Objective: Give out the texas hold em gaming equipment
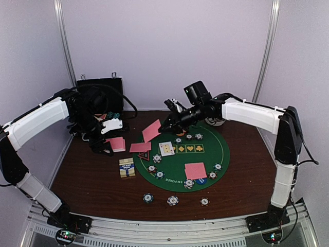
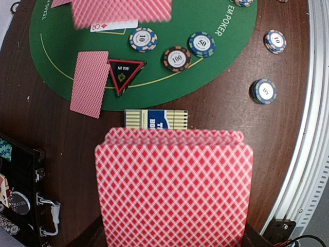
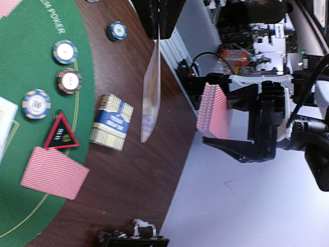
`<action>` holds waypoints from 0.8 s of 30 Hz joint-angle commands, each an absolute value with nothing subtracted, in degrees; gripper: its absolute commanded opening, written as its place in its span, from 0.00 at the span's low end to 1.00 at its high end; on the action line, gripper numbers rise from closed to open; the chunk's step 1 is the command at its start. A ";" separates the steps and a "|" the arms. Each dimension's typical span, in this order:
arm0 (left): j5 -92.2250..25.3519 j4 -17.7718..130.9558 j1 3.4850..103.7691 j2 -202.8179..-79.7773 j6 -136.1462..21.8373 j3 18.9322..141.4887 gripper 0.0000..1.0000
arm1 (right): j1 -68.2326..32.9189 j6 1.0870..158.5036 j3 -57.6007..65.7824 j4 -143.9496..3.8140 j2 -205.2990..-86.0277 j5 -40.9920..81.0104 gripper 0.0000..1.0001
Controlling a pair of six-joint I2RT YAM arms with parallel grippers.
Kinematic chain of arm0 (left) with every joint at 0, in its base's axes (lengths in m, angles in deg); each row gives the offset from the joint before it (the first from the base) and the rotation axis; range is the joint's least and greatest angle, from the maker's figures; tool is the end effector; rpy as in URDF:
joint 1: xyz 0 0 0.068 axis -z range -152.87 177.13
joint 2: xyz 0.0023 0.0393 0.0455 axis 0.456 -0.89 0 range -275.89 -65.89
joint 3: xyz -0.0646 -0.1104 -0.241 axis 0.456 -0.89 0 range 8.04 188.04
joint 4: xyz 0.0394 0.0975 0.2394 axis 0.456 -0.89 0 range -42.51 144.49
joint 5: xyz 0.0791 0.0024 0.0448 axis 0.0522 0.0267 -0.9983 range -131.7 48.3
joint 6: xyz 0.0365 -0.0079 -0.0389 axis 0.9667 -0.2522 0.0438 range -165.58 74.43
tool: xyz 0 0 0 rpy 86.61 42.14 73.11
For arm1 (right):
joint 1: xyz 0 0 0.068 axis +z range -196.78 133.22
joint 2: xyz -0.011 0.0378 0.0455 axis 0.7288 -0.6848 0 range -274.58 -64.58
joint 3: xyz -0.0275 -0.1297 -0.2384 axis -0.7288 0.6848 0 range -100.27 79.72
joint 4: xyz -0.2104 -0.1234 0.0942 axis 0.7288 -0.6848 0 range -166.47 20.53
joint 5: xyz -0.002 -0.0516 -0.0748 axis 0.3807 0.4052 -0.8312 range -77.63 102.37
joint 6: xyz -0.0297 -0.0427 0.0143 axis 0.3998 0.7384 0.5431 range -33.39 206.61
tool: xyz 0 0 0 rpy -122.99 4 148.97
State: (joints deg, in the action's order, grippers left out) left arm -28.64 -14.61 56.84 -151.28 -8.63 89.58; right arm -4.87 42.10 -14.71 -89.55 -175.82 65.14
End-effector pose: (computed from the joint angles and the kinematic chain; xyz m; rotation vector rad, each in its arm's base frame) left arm 0.2384 -0.1453 0.3163 1.5877 2.3267 -0.2949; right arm 0.3114 0.3178 0.2888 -0.5600 2.4995 1.7499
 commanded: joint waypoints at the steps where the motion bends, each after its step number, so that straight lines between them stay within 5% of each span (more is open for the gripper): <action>1: -28.92 -14.20 56.75 -150.79 -8.83 90.37 0.00 | -5.57 71.61 -22.49 -118.60 -172.60 47.39 0.00; 6: -28.66 -14.32 56.66 -150.67 -9.18 90.48 0.00 | -5.32 84.14 -23.18 -123.47 -172.99 24.95 0.00; 12: -28.24 -14.63 56.07 -150.81 -9.48 90.48 0.00 | -0.64 99.08 -16.42 -111.89 -173.50 -0.73 0.00; 24: -27.36 -15.24 54.99 -150.51 -9.55 90.90 0.00 | 8.17 123.86 -7.96 -86.33 -181.50 -20.37 0.00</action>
State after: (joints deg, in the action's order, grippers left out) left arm -28.73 -14.81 55.55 -151.28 -9.08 89.58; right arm 5.99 112.00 -10.73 -97.20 -177.48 -9.61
